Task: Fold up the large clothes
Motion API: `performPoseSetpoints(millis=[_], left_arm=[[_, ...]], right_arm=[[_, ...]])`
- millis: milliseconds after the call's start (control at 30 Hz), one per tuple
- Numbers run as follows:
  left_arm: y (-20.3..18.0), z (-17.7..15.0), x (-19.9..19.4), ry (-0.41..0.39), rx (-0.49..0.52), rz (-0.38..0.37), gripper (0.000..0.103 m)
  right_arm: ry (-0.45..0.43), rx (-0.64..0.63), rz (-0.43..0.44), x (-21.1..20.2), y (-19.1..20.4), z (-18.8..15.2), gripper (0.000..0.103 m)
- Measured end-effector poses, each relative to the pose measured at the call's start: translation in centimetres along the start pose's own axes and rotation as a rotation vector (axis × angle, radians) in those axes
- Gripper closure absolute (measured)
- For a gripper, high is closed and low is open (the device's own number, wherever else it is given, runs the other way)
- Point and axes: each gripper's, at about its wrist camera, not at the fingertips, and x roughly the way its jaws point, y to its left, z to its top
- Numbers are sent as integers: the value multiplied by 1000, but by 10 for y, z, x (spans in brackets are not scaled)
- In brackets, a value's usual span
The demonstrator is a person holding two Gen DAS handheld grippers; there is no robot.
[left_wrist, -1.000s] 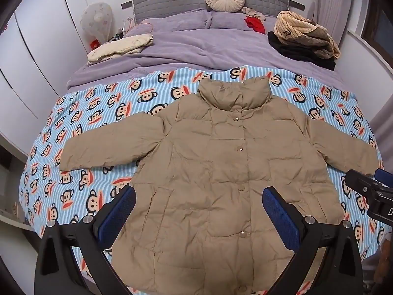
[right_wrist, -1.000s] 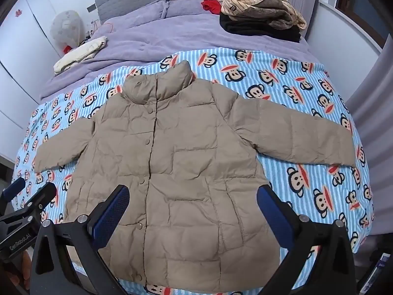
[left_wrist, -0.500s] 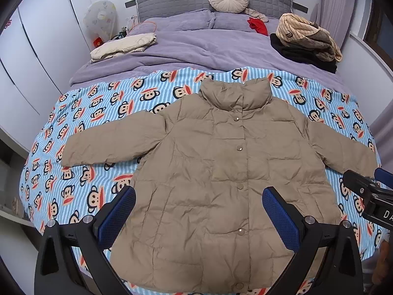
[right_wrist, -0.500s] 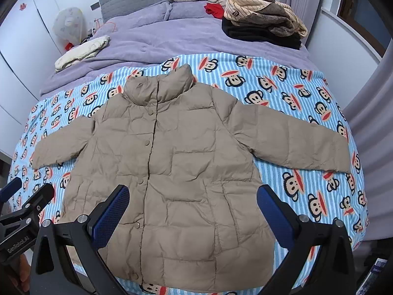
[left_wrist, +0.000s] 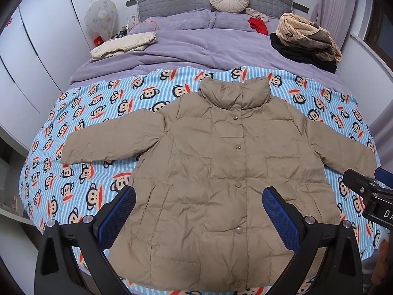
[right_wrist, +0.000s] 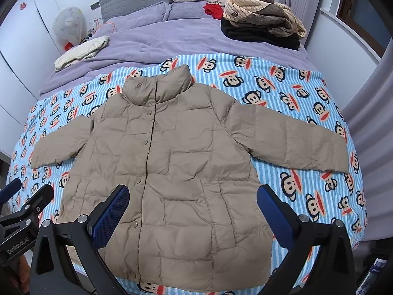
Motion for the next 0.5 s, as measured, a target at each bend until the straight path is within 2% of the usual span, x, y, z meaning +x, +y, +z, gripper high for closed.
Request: performPoseSetpoints(millis=[500], left_arm=[[0, -1, -1, -2, -6, 5, 0]], right_arm=[[-7, 2, -3, -1, -3, 0, 0]])
